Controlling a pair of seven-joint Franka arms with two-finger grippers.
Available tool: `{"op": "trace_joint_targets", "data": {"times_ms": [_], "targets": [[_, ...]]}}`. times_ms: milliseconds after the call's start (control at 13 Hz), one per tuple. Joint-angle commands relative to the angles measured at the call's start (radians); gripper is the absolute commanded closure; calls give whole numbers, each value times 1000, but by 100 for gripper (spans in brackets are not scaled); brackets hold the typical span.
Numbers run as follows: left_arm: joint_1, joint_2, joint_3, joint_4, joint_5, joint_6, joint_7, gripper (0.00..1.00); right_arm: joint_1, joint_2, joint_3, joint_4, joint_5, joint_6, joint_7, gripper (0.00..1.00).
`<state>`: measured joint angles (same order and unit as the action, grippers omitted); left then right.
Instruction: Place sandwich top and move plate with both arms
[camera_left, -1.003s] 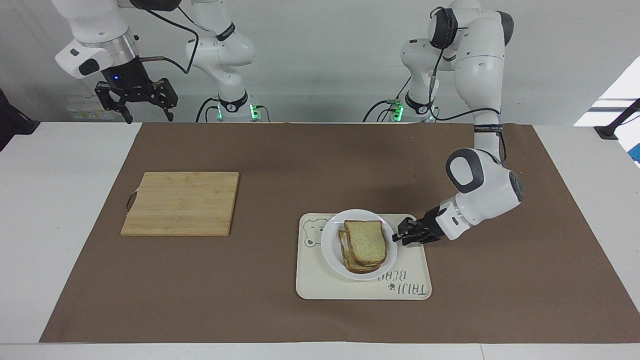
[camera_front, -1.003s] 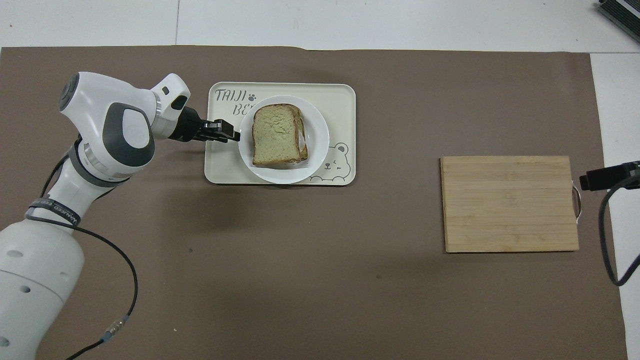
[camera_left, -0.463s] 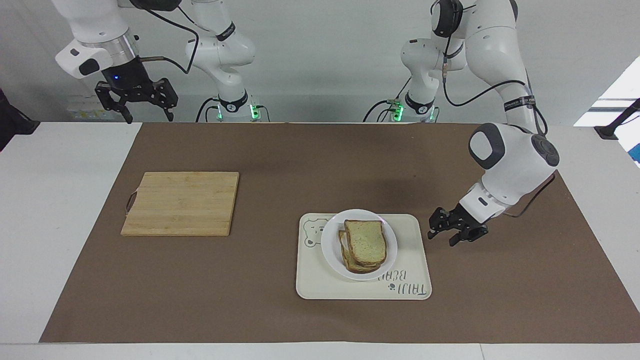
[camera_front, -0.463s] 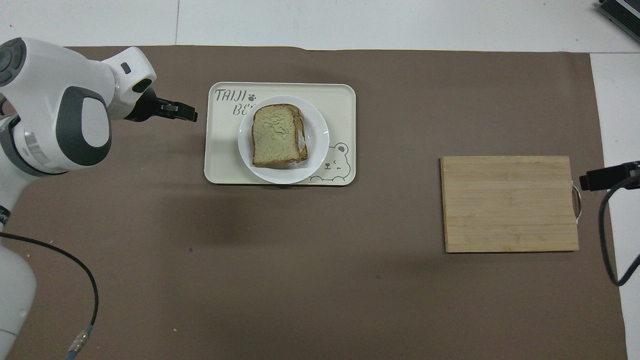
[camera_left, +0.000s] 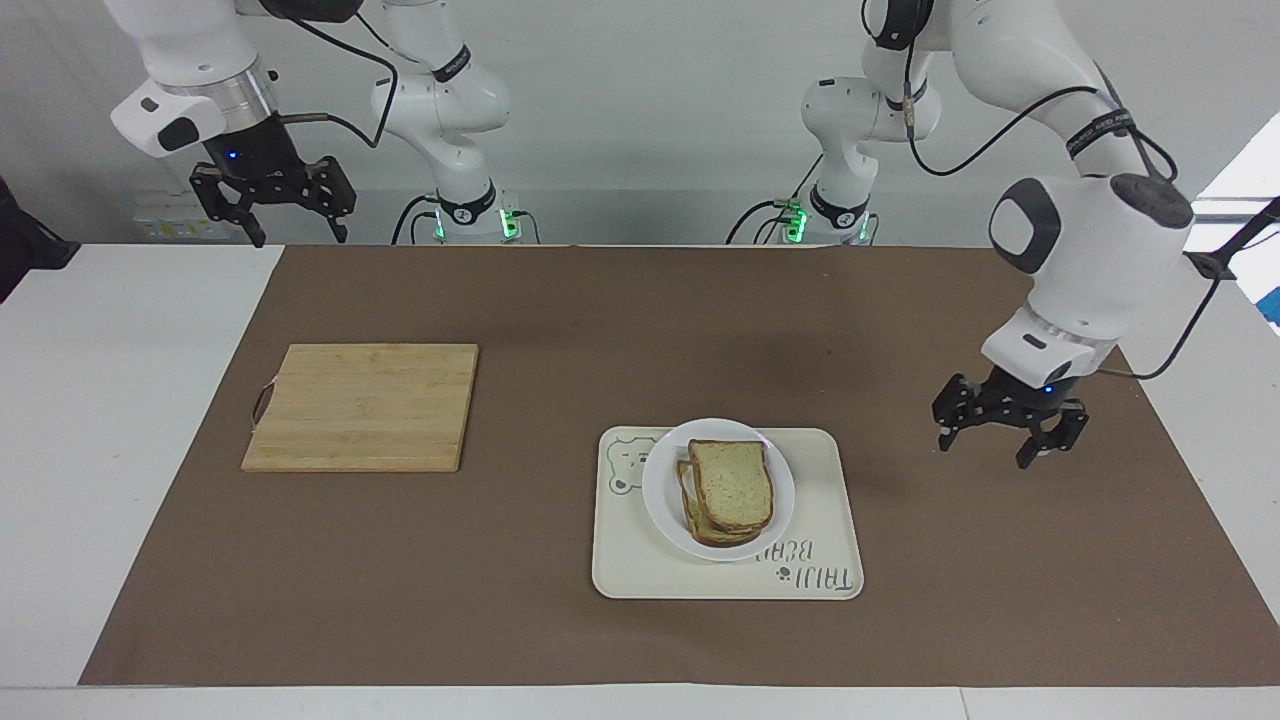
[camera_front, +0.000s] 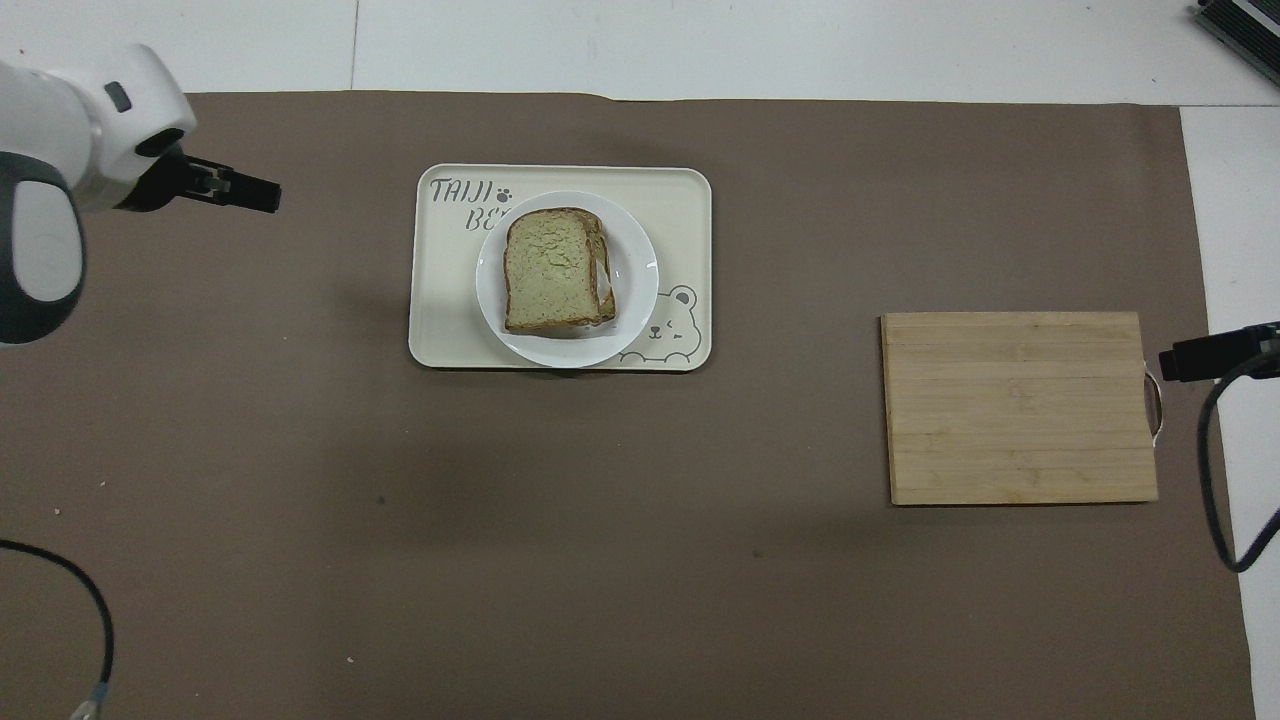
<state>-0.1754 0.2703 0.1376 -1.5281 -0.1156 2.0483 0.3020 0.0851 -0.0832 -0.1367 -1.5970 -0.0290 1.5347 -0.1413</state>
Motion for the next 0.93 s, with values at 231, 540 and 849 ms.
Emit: {"op": "trace_joint_targets", "data": {"times_ms": [231,540,849], "targets": [[-2,-199,71,71,33,-365,31,0,-7,-18,8,-20,-2,2,-6,0],[-4,-303,68,71,66,-546,29,0,-7,-18,8,-20,-2,2,-6,0],[-6,-319,53,97,85,-631,23,0,-7,-18,8,-20,-2,2,-6,0]]}}
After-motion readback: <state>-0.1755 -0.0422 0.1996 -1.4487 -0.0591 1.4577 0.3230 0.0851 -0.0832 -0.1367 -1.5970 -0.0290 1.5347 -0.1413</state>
